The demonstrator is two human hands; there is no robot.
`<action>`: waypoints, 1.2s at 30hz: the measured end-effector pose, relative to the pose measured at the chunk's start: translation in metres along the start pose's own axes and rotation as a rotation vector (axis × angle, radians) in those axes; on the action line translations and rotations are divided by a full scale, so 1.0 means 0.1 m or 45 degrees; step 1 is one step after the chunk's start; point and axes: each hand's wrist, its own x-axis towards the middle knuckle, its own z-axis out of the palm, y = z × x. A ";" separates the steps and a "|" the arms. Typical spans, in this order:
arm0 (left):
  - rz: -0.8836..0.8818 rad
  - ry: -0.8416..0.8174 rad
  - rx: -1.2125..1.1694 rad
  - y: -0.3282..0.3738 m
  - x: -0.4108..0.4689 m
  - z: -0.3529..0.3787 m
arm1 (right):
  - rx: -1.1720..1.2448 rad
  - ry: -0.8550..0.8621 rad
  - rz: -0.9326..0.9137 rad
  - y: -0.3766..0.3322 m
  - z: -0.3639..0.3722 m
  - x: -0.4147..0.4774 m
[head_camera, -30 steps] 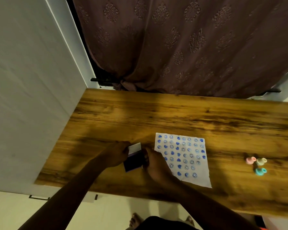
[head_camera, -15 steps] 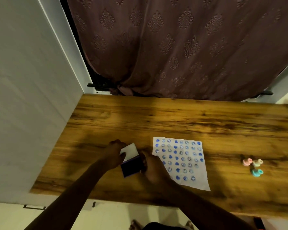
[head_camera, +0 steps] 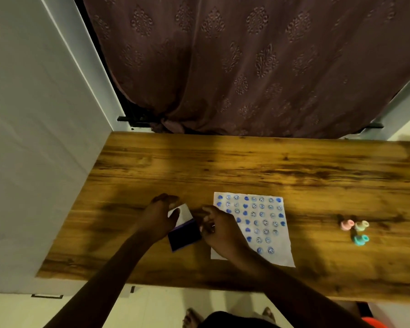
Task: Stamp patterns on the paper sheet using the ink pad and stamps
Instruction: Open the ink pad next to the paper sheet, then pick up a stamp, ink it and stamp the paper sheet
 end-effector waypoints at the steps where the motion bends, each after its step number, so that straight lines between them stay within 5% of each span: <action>1: -0.007 0.022 -0.063 0.08 -0.01 -0.01 | 0.035 0.047 -0.024 0.00 -0.07 -0.01; 11: -0.043 0.000 -0.606 1.15 -0.04 0.30 | 0.264 0.313 0.004 0.34 -0.86 -0.19; 26: 0.112 -0.219 -0.628 2.43 0.17 1.28 | 0.264 0.531 0.033 1.32 -1.96 -0.64; 36: 0.118 -0.322 -0.561 2.88 0.18 1.69 | -0.583 0.416 0.083 1.90 -2.62 -0.75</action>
